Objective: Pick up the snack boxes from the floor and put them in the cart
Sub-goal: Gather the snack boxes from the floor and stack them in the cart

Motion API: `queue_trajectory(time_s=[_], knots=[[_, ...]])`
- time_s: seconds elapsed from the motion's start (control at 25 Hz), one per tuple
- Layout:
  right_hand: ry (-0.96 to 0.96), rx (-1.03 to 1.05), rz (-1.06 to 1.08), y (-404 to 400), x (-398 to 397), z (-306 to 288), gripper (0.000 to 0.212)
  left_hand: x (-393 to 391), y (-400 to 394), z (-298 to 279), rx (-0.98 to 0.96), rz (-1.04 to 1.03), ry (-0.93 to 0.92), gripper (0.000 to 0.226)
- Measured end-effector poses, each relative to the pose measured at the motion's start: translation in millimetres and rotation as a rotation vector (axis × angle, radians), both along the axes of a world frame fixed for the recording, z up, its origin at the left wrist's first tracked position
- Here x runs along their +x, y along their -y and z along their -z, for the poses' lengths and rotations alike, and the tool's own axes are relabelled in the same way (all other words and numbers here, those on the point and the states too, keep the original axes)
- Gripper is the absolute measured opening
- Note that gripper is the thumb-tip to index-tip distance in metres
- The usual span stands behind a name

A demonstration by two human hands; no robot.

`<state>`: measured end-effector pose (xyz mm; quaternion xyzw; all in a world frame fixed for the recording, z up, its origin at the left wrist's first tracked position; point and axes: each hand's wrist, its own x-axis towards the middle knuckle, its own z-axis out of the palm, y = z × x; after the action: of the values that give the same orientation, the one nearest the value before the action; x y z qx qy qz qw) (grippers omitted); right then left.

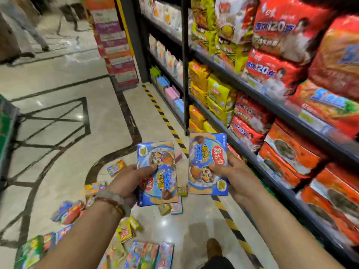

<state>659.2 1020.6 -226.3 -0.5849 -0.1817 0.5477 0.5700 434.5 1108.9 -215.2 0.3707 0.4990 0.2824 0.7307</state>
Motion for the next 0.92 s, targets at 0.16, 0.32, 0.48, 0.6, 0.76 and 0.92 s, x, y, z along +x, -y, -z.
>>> queue_trajectory(time_s=[0.16,0.32,0.48,0.6,0.76,0.92], knots=[[-0.030,-0.008,0.179,67,-26,2,0.018,-10,23,-7,-0.009,0.203,-0.044,0.044],[-0.041,-0.012,0.400,148,-41,-2,0.052,11,61,-13,-0.035,0.421,-0.054,0.036],[-0.028,0.034,0.645,243,-44,-14,0.058,61,118,-25,-0.009,0.672,-0.035,0.045],[-0.013,0.038,0.841,325,-49,-19,0.057,104,179,-30,0.021,0.850,-0.021,0.043],[0.014,0.025,1.091,451,-74,-22,0.054,146,291,-31,-0.036,1.086,0.005,0.018],[0.035,-0.032,1.321,581,-122,-20,0.057,155,429,-26,-0.065,1.324,0.022,0.027]])
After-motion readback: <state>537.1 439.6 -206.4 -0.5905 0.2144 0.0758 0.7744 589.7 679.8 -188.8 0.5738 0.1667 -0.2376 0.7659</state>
